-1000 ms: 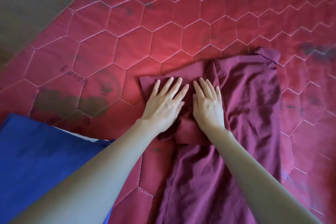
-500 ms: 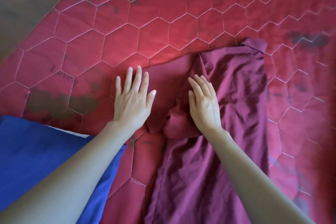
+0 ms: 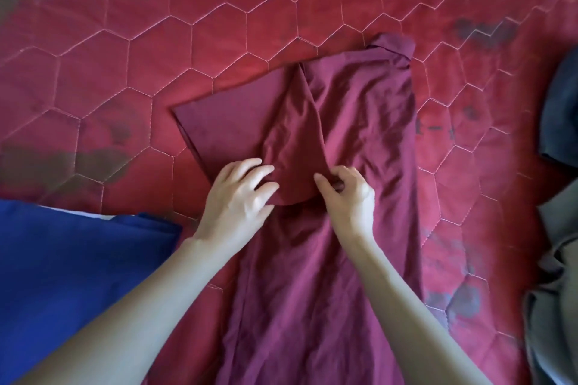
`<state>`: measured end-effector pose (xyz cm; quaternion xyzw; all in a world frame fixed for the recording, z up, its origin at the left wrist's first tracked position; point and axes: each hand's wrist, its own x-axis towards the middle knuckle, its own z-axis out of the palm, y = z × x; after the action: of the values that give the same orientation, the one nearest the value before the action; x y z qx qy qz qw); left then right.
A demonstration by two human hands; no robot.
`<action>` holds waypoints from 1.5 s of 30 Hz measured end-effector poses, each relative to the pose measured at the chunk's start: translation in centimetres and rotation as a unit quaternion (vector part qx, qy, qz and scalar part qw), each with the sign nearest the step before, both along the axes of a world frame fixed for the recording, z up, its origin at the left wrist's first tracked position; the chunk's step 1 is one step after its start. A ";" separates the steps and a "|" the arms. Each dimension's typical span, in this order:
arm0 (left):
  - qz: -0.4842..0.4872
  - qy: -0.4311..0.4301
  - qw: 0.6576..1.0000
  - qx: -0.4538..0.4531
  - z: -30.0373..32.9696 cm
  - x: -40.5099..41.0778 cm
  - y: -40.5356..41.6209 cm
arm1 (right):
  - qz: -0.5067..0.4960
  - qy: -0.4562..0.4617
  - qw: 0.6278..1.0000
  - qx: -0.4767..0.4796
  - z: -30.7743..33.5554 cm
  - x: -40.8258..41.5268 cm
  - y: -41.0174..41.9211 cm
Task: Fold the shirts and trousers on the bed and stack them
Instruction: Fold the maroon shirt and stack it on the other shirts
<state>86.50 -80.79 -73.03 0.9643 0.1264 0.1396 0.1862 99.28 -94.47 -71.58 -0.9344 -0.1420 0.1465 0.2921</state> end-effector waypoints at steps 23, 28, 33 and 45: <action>0.286 0.001 0.953 -0.102 1.3 -3.4 7.3 | 0.107 -0.090 0.978 0.156 1.2 -4.7 10.9; 0.124 0.060 0.989 -0.046 1.1 -1.0 11.3 | 0.185 -0.132 0.972 0.065 -0.7 -7.0 7.1; 0.028 0.104 0.994 0.021 0.9 0.1 13.8 | 0.306 -0.184 0.934 -0.030 -1.6 -8.6 8.1; 0.211 0.018 0.977 -0.030 0.2 -0.1 15.6 | 0.272 -0.314 0.910 -0.013 -1.6 -9.3 8.0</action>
<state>86.41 -65.19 -72.84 0.9121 0.3347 0.1548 0.1793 90.02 -86.43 -73.23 -0.8609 -0.4732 -0.0788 0.1695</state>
